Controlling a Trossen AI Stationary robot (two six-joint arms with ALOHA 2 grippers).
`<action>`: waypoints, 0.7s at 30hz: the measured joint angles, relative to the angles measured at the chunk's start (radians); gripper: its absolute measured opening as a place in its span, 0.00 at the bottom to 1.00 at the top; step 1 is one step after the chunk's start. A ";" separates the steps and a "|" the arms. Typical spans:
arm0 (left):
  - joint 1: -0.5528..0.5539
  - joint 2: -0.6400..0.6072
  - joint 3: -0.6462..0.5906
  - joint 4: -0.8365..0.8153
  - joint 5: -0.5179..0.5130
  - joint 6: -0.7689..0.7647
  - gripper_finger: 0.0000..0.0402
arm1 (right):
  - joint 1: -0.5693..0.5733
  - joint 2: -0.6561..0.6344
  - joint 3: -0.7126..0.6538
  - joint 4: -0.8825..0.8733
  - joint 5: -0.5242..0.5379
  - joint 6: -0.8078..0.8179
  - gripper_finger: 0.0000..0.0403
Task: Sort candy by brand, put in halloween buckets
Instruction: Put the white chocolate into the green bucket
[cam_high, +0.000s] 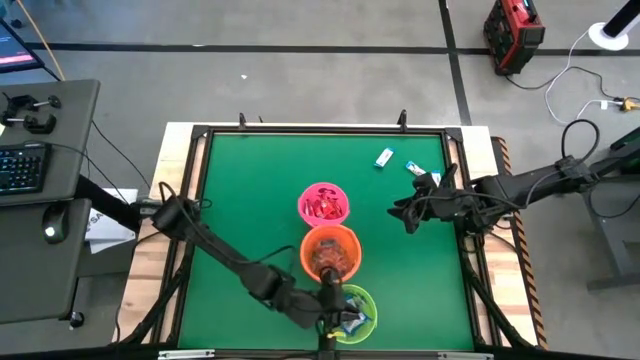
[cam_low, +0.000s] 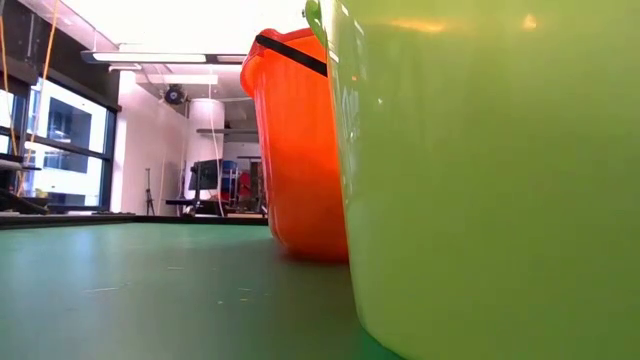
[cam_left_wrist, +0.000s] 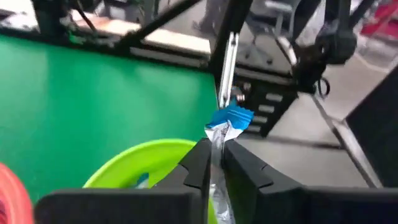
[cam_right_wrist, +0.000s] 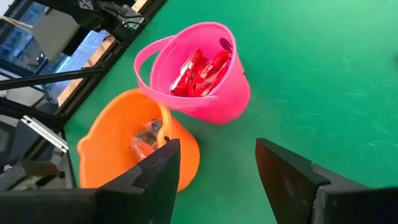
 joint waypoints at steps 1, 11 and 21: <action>0.003 0.001 0.003 -0.024 0.011 0.000 0.09 | 0.000 -0.001 0.000 -0.002 0.002 -0.001 0.50; 0.034 -0.004 0.054 -0.203 0.072 -0.019 0.43 | -0.001 -0.004 0.000 -0.002 0.001 -0.057 0.50; 0.111 -0.171 0.038 -0.582 0.026 0.050 0.59 | -0.102 0.018 0.001 -0.125 0.055 0.377 0.50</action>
